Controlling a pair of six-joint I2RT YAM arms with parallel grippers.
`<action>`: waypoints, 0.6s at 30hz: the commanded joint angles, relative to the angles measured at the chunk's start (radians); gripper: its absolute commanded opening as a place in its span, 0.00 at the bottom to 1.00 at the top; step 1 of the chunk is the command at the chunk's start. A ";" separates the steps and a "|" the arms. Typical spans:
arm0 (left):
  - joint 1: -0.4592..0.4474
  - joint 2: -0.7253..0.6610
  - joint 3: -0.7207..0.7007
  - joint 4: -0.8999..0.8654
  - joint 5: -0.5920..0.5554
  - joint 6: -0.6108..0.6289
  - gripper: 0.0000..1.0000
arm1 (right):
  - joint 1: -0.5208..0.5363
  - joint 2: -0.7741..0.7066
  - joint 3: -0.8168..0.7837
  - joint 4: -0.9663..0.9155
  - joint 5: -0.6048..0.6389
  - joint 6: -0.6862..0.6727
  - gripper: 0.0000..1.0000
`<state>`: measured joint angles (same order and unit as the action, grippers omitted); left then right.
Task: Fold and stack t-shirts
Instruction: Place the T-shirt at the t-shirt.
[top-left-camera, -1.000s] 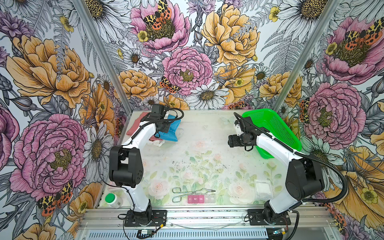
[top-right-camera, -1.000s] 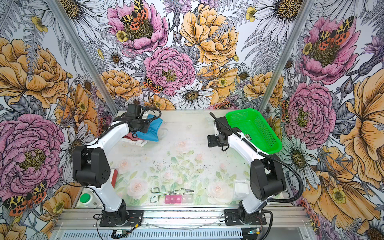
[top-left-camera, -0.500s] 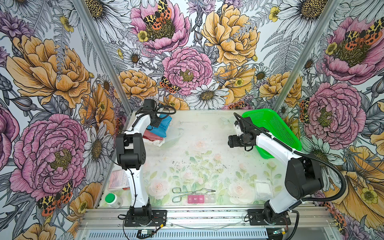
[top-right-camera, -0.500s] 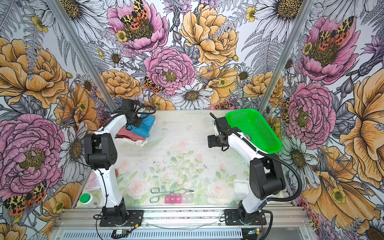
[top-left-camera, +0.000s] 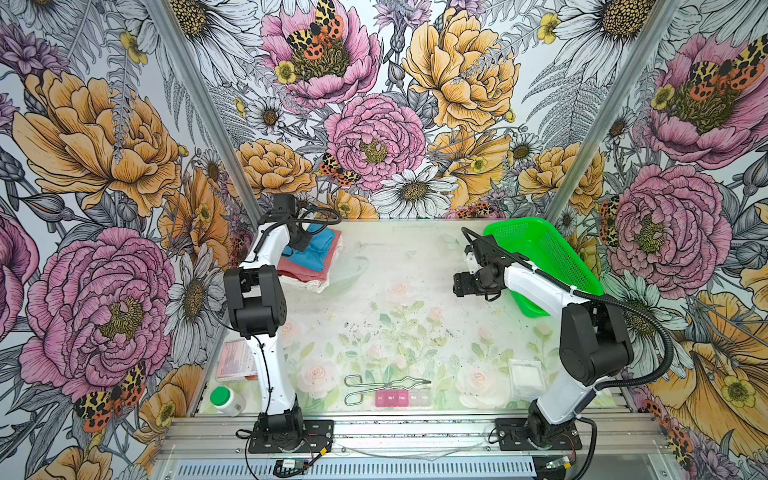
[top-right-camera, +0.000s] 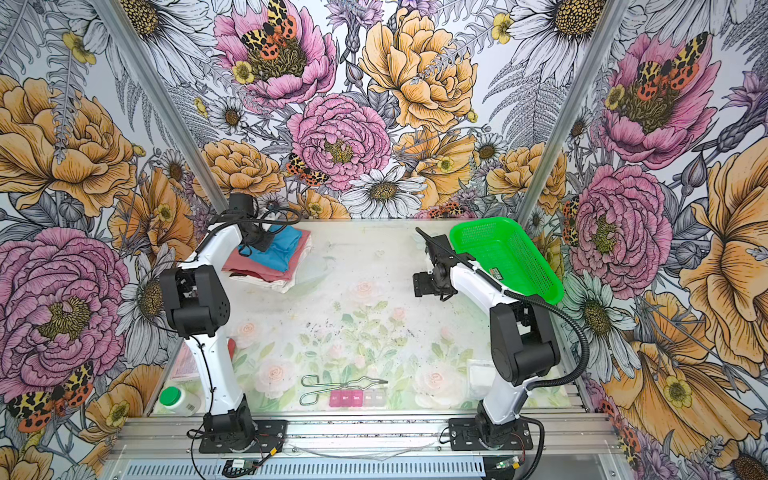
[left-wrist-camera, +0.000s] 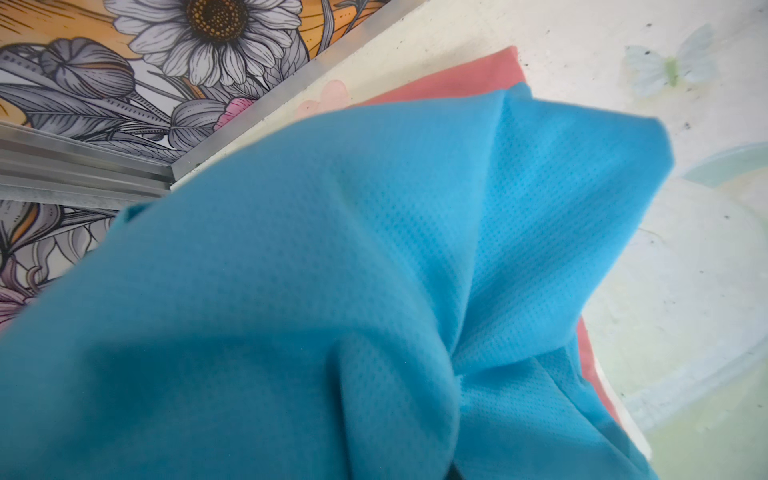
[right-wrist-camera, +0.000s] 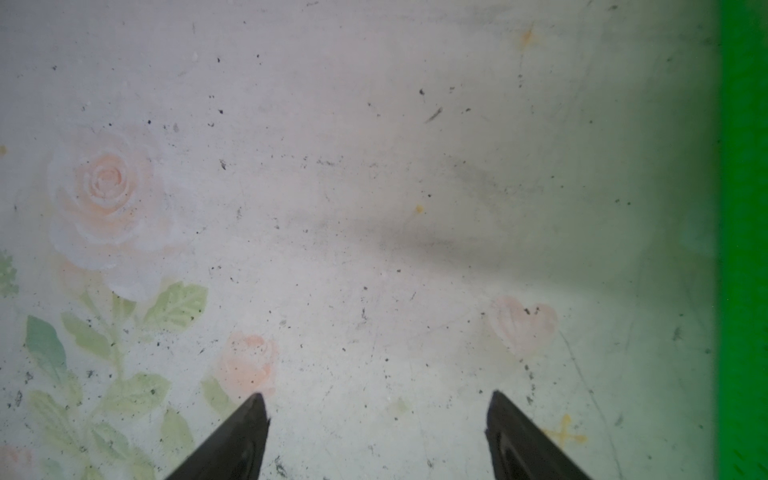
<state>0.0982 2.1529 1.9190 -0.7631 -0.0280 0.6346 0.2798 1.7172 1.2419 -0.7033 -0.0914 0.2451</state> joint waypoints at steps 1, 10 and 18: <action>0.024 0.011 0.031 0.005 0.052 -0.011 0.39 | -0.008 -0.001 0.016 0.004 -0.008 -0.004 0.84; 0.038 0.014 0.121 0.024 0.062 -0.132 0.99 | -0.008 -0.024 0.007 0.004 -0.016 0.000 0.84; 0.078 -0.045 0.112 0.021 0.427 -0.351 0.99 | -0.007 -0.044 -0.016 0.010 -0.024 0.005 0.84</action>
<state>0.1612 2.1441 2.0552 -0.7479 0.1841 0.4110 0.2798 1.7035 1.2377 -0.7029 -0.1032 0.2451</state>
